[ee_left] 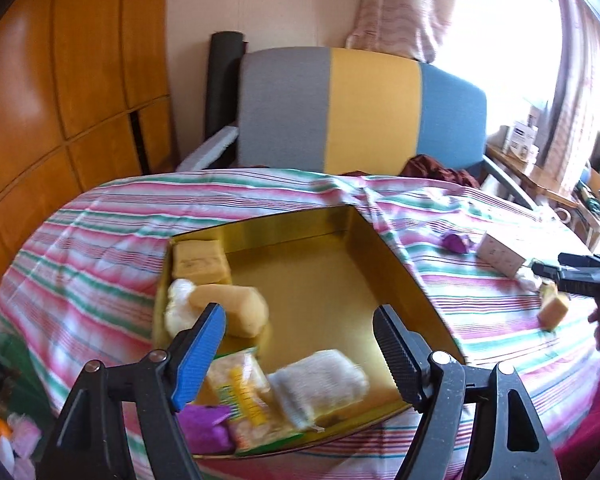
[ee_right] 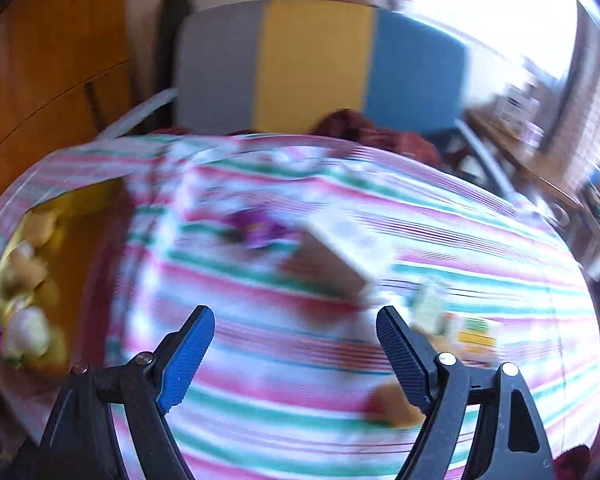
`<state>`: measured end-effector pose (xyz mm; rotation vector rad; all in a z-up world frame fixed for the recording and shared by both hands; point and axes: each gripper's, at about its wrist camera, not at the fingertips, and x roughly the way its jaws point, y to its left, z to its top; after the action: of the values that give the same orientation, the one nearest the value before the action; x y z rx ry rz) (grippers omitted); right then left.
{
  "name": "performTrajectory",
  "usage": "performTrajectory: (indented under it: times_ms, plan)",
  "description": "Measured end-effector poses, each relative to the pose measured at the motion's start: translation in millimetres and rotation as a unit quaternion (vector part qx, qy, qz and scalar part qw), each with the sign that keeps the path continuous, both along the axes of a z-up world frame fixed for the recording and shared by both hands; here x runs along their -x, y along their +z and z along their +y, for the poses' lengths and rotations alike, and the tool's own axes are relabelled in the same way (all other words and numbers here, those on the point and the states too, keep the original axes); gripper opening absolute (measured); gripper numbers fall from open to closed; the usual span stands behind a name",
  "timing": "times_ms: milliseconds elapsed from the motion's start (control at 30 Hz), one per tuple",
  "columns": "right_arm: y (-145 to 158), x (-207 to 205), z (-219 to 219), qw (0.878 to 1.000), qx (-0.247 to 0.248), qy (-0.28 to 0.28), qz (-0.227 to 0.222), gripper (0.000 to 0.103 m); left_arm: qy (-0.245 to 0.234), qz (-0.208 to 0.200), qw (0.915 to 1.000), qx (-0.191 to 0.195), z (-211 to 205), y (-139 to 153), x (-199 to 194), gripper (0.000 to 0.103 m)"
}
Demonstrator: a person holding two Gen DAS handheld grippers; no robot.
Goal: Organize objects
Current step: 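Move both tools back from the tray toward the remaining items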
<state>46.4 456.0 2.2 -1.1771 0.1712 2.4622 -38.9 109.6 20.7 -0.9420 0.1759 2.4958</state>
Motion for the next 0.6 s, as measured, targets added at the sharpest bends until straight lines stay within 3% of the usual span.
performTrajectory:
  times_ms: [133, 267, 433, 600]
  plan:
    - [-15.2, -36.3, 66.4, 0.991, 0.022, -0.129, 0.041, 0.085, -0.033, -0.02, 0.9992, -0.007, 27.5, 3.2, 1.2, 0.077]
    - [-31.1, -62.2, 112.2, 0.968, 0.105, -0.223, 0.055, 0.085, -0.064, -0.025, 0.9977, -0.006, 60.6, 9.8, 0.9, 0.077]
    - [-24.8, -71.4, 121.0, 0.96, 0.128, -0.235, 0.081, 0.085, -0.098, -0.058, 0.9934, -0.017, 107.3, 11.3, 9.2, 0.077]
    - [-24.6, -69.7, 118.7, 0.961, 0.139, -0.223, 0.085, 0.085, -0.123, -0.13, 0.983, -0.039, 155.7, 5.2, 26.5, 0.075]
